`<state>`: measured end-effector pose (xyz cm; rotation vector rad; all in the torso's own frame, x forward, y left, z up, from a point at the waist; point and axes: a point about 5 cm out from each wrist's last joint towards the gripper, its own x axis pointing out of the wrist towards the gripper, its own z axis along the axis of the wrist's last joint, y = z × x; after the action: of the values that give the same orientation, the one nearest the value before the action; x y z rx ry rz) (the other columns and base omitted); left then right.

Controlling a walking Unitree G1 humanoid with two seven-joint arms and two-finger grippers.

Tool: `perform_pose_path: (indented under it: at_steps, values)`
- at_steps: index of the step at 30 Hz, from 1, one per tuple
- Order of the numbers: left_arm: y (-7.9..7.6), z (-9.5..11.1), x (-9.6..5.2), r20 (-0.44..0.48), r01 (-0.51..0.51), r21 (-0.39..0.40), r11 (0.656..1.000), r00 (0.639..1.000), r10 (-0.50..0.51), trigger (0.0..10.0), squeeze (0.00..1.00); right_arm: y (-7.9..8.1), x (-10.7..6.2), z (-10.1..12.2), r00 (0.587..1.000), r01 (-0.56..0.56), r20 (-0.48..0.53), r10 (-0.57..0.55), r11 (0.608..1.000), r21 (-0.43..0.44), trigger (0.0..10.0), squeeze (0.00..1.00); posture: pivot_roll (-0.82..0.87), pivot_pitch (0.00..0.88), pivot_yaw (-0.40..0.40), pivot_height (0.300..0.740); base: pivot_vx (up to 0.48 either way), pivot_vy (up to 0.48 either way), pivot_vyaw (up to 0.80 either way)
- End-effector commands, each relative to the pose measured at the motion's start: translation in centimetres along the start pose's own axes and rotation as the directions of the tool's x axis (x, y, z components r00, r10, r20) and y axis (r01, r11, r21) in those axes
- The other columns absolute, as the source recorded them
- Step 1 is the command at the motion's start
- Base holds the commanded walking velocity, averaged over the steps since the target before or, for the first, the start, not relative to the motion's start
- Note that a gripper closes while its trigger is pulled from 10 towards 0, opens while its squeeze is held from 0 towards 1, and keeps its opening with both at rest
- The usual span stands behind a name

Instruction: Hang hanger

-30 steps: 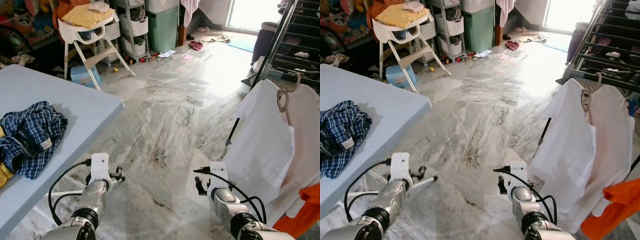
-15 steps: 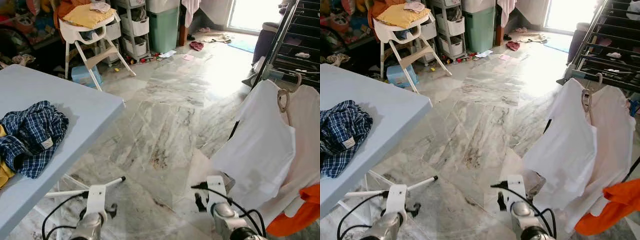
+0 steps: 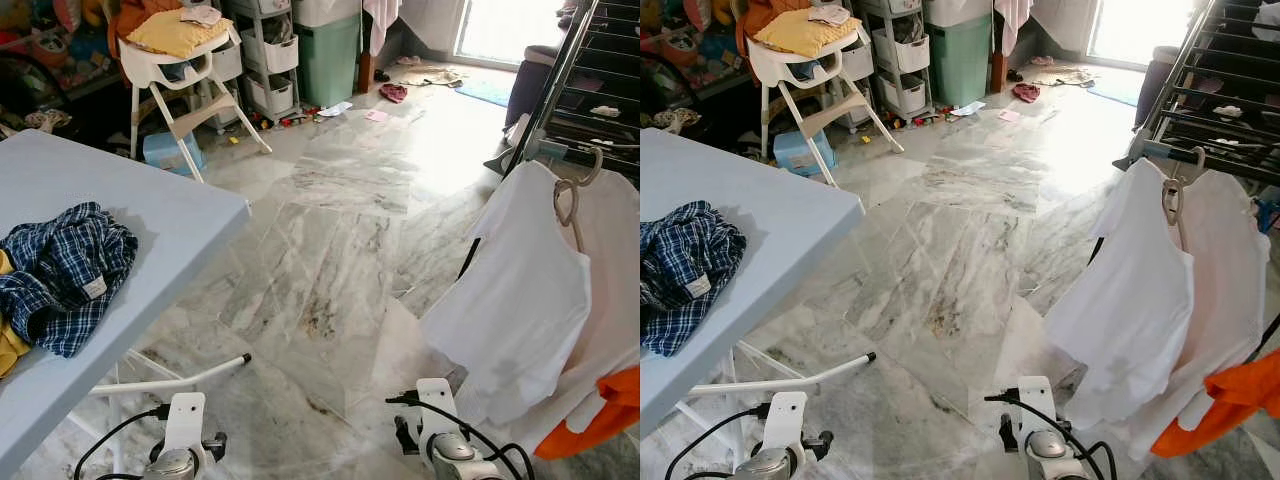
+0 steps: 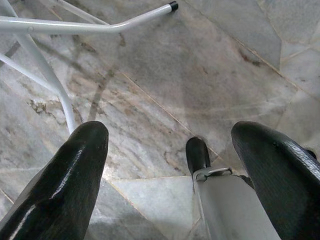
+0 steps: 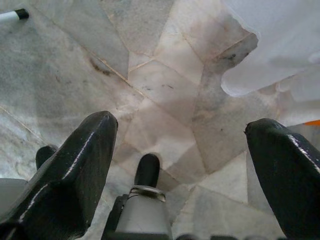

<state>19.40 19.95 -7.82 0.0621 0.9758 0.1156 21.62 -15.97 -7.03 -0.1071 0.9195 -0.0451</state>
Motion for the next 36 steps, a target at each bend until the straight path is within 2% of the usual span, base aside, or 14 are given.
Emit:
perform_pose_path:
  at_steps: [1, 7, 36]
  values:
    - [-0.4, 0.1, 0.0, -0.012, 0.015, 0.016, 1.0, 1.0, -0.015, 10.0, 0.0, 0.1, 0.0, 0.3, 1.0, 0.007, 0.002, -0.007, 1.0, 0.01, 10.0, 0.0, -0.14, 0.0, 0.05, 0.74, 0.0, 0.0, 0.0]
    - [-2.0, -0.4, 0.0, -0.025, 0.036, 0.027, 0.999, 0.999, -0.036, 10.0, 0.0, 0.1, 0.0, 0.1, 1.0, 0.01, -0.015, -0.01, 1.0, 0.001, 10.0, 0.0, -0.14, 0.0, 0.051, 0.74, 0.0, 0.0, 0.0]
    - [-2.0, -0.4, 0.0, -0.025, 0.036, 0.027, 0.999, 0.999, -0.036, 10.0, 0.0, 0.1, 0.0, 0.1, 1.0, 0.01, -0.015, -0.01, 1.0, 0.001, 10.0, 0.0, -0.14, 0.0, 0.051, 0.74, 0.0, 0.0, 0.0]
